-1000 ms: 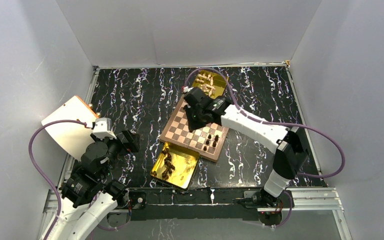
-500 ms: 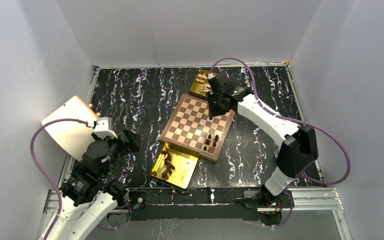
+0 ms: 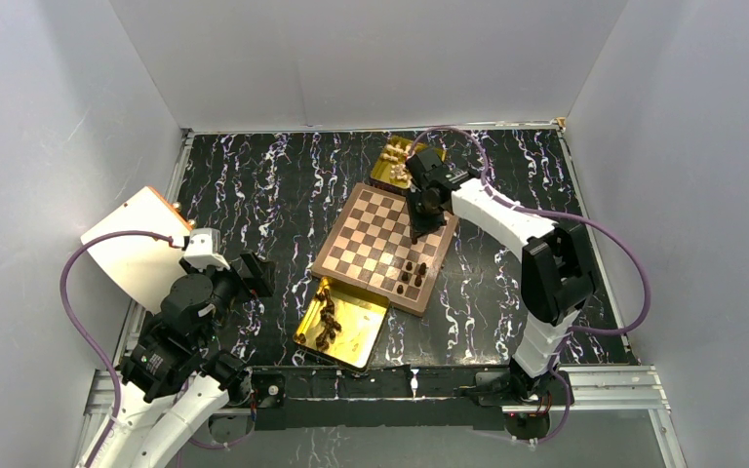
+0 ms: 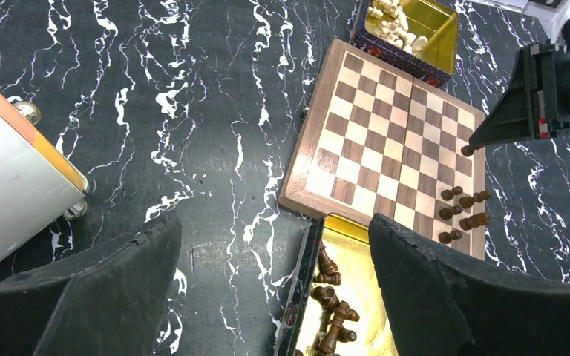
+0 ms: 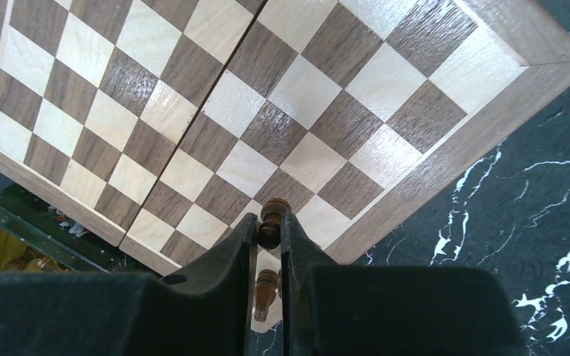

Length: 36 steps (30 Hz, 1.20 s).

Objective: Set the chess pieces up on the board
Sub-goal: Place the chess piece on the chessboard.

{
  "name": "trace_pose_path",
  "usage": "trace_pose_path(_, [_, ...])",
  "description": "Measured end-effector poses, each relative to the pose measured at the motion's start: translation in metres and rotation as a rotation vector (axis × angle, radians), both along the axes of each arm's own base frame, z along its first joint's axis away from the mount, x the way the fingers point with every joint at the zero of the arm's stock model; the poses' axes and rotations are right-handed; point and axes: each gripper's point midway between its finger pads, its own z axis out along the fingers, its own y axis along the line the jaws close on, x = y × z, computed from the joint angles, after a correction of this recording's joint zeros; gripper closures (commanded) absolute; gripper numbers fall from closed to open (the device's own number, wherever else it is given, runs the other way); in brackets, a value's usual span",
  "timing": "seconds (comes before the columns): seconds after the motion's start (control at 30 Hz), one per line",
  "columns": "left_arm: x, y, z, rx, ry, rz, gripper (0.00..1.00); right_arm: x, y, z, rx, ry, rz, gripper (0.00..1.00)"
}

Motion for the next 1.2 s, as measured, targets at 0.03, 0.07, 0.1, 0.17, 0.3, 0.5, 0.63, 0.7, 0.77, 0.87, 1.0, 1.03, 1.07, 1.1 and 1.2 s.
trace_pose_path(0.03, [0.0,0.0,0.0,0.0,0.0,0.0,0.06,-0.001,0.0,-0.003,0.0,0.004,0.0,0.82])
trace_pose_path(0.07, [0.0,0.0,0.0,0.0,0.0,0.0,0.06,-0.002,0.0,-0.006,0.001,0.012,0.002,0.82])
trace_pose_path(0.1, [0.0,0.0,0.0,0.0,0.0,-0.001,0.06,-0.004,0.0,-0.008,0.002,0.018,0.003,0.82])
trace_pose_path(0.17, [0.0,0.0,0.0,-0.001,0.0,-0.002,0.06,-0.007,-0.001,-0.014,-0.001,0.031,0.004,0.82])
trace_pose_path(0.3, [0.0,-0.001,0.0,-0.001,0.0,-0.003,0.06,-0.009,-0.001,-0.022,-0.005,0.049,0.001,0.82])
trace_pose_path(0.5, [0.0,-0.001,0.0,-0.001,0.001,-0.003,0.06,-0.014,-0.003,-0.033,-0.009,0.065,-0.006,0.82])
trace_pose_path(0.63, [0.0,-0.001,0.0,0.0,0.003,-0.004,0.06,-0.016,-0.005,-0.04,-0.011,0.07,-0.007,0.82])
trace_pose_path(0.7, [0.0,-0.001,-0.001,0.002,0.006,-0.004,0.06,-0.018,-0.006,-0.043,-0.016,0.076,-0.007,0.82])
trace_pose_path(0.77, [0.001,-0.002,-0.002,0.003,0.009,-0.006,0.06,-0.019,-0.007,-0.044,-0.017,0.078,-0.007,0.82])
trace_pose_path(0.87, [0.001,-0.002,-0.002,0.003,0.01,-0.007,0.06,-0.018,-0.006,-0.045,-0.01,0.076,-0.007,0.81])
trace_pose_path(1.0, [0.001,-0.002,-0.002,0.003,0.01,-0.007,0.06,-0.018,-0.001,-0.044,0.011,0.076,-0.002,0.81])
trace_pose_path(1.03, [0.001,-0.002,-0.002,0.003,0.01,-0.007,0.06,-0.019,-0.001,-0.046,0.013,0.077,-0.001,0.81])
trace_pose_path(1.07, [0.001,-0.002,-0.002,0.004,0.01,-0.007,0.06,-0.02,-0.001,-0.047,0.016,0.082,0.0,0.81])
trace_pose_path(1.1, [0.001,-0.002,-0.002,0.003,0.01,-0.007,0.06,-0.02,-0.001,-0.047,0.018,0.082,-0.001,0.81])
trace_pose_path(1.2, [0.001,-0.002,-0.002,0.004,0.01,-0.007,0.06,-0.02,0.001,-0.047,0.025,0.085,-0.001,0.8])
